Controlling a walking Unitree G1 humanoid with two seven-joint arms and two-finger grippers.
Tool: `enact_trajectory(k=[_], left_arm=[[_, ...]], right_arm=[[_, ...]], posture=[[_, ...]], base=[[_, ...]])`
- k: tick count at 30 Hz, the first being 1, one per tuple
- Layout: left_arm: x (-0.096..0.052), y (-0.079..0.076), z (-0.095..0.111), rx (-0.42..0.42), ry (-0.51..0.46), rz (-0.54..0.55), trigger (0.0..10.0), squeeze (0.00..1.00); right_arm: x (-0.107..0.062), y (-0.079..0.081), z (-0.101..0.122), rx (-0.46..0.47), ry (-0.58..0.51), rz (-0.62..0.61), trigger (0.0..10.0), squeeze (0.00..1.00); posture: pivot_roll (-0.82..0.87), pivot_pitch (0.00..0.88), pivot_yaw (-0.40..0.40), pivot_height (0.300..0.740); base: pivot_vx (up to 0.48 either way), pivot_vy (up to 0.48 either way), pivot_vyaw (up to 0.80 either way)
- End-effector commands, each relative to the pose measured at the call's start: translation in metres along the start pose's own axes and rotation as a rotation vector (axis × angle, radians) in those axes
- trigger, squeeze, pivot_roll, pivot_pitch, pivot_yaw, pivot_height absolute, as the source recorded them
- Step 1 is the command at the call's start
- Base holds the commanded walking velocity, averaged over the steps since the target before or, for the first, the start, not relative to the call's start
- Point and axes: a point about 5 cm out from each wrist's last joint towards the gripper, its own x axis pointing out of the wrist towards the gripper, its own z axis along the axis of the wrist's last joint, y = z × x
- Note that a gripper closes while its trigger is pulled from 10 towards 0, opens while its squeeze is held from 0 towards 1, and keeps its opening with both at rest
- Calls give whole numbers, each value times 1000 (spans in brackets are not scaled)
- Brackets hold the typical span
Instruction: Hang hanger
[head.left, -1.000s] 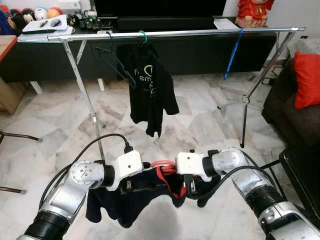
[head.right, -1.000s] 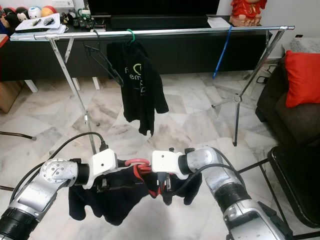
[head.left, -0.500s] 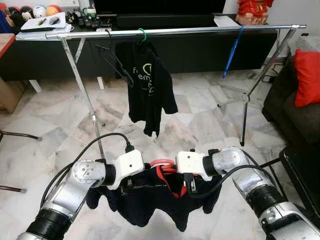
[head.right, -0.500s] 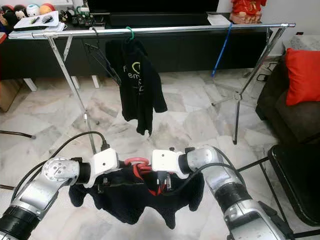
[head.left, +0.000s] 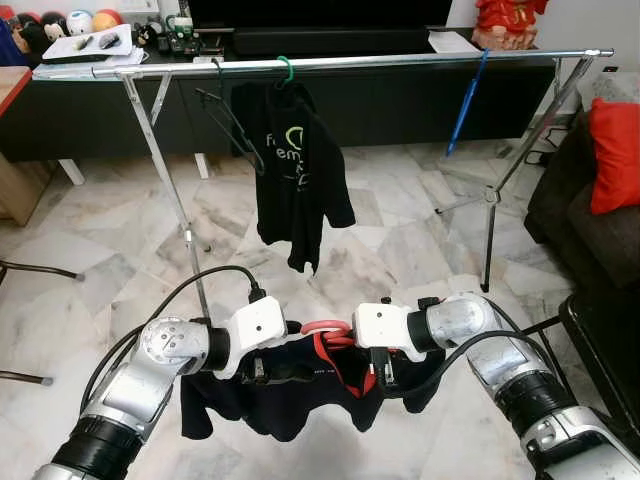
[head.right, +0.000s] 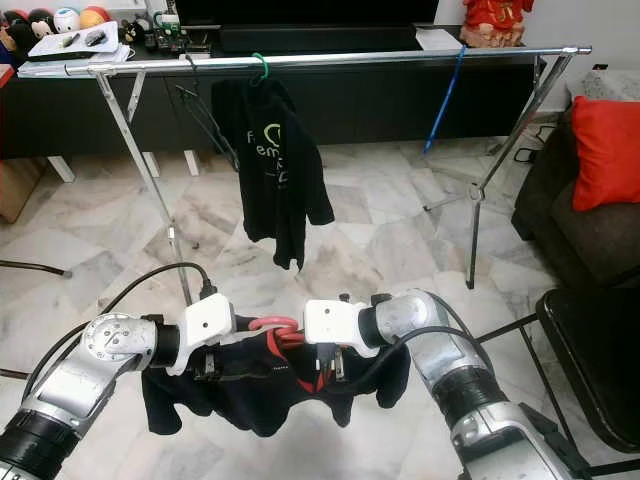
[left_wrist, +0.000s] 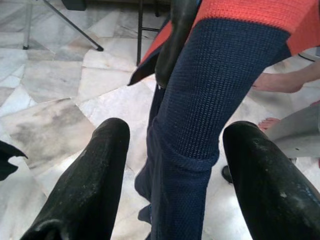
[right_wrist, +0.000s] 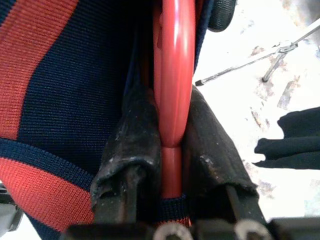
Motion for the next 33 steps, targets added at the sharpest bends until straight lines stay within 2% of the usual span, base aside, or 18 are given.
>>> enact_trajectory(k=[1, 8, 12, 17, 28, 33], left_arm=[[3, -8, -15, -38, 72, -43, 10000, 0], [6, -9, -11, -45, 58, -74, 10000, 0], [5, -5, -3, -58, 10, -61, 10000, 0], [-2, 1, 8, -56, -26, -51, 10000, 0], [-14, 2, 11, -26, 0, -56, 10000, 0], [-19, 3, 21, -45, -56, -60, 10000, 0]], right_arm=[[-4, -10, 31, -87, -158, -36, 10000, 0], [-2, -7, 32, -100, -157, -11, 10000, 0], [-2, -5, 30, -99, -147, 4, 10000, 0], [-1, -3, 24, -88, -124, 2, 10000, 0], [-2, 0, 13, -71, -70, -7, 10000, 0], [-1, 1, 3, -38, -39, -24, 10000, 0]], posture=[[-19, 185, -36, 740], [-18, 185, -37, 740], [-17, 186, -39, 740], [-15, 187, -40, 740], [-5, 188, -36, 740], [-3, 184, -32, 740]], base=[[0, 0, 0], [0, 0, 0], [0, 0, 0], [0, 0, 0], [0, 0, 0], [0, 0, 0]])
